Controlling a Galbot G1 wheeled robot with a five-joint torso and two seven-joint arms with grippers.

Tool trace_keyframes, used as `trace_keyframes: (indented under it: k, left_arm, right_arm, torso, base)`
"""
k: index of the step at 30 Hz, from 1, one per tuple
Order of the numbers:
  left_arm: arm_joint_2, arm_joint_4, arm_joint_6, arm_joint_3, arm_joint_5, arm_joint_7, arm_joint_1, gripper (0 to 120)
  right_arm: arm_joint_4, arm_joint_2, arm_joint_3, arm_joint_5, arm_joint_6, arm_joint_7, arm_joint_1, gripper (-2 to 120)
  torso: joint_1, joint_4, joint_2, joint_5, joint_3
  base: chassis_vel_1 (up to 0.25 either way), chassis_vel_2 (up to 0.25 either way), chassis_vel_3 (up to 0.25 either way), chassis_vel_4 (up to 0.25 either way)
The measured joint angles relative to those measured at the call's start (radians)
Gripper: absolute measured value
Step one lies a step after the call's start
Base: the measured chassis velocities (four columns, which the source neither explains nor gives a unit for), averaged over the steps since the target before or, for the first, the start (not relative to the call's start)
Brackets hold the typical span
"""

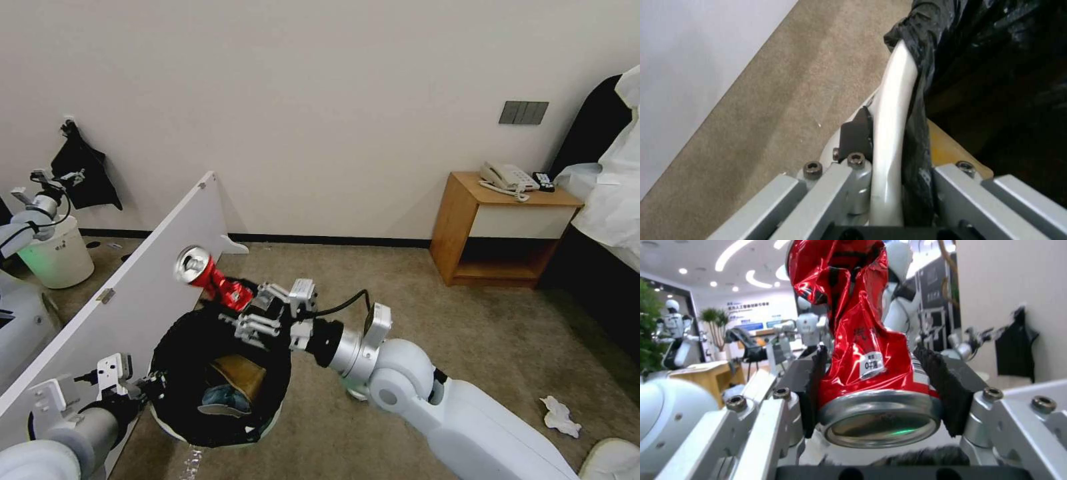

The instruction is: Pick up the trash bin, then pick up the garbage from the floor and place it into the trash bin.

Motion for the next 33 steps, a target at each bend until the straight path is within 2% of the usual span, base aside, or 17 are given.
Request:
trace_keyframes:
  k: [9, 17, 20, 24, 25, 28, 33]
  left_arm:
    - [-0.003, -0.003, 0.0, -0.002, -0.003, 0.0, 0.0, 1]
    - [-0.005, -0.006, 0.0, 0.0, -0.006, 0.0, -0.003, 1]
    - [-0.004, -0.007, 0.0, -0.001, -0.008, 0.0, -0.002, 1]
    - [-0.004, -0.009, 0.0, -0.005, -0.012, 0.0, 0.001, 1]
    - [-0.004, -0.009, 0.0, -0.005, -0.012, 0.0, 0.001, 1]
    - [-0.004, -0.012, 0.0, -0.005, -0.012, -0.001, 0.004, 1]
    - [-0.004, -0.013, 0.0, -0.006, -0.013, -0.001, 0.005, 1]
  right_arm:
    - [-0.008, -0.059, -0.06, 0.007, -0.021, 0.031, -0.041, 49]
    - [-0.019, -0.067, -0.077, -0.001, -0.028, 0.073, -0.059, 49]
    - [-0.029, -0.066, -0.08, -0.005, -0.031, 0.079, -0.059, 56]
    - [-0.031, -0.067, -0.088, -0.006, -0.032, 0.078, -0.055, 73]
    - [-0.031, -0.067, -0.088, -0.006, -0.032, 0.078, -0.055, 73]
    - [-0.036, -0.064, -0.094, -0.01, -0.033, 0.064, -0.051, 89]
    - [-0.035, -0.06, -0.101, -0.01, -0.033, 0.056, -0.041, 99]
  torso:
    - [0.0, -0.0002, 0.0, 0.0001, 0.0]
    - [0.0, 0.0, 0.0, 0.0001, 0.0]
    - [0.0, 0.0, 0.0, 0.0002, 0.0]
    - [0.0, 0.0, 0.0, 0.0001, 0.0]
    - [0.0, 0.0, 0.0, 0.0001, 0.0]
    - [0.0, 0.0, 0.0, 0.0001, 0.0]
    - [0.0, 0.0, 0.0, 0.0001, 0.0]
  base:
    - [0.0, 0.0, 0.0, 0.0]
    - [0.0, 0.0, 0.0, 0.0]
    - [0.0, 0.0, 0.0, 0.0]
    - [0.0, 0.0, 0.0, 0.0]
    - [0.0, 0.0, 0.0, 0.0]
    - [0.0, 0.0, 0.0, 0.0]
    - [0.0, 0.0, 0.0, 0.0]
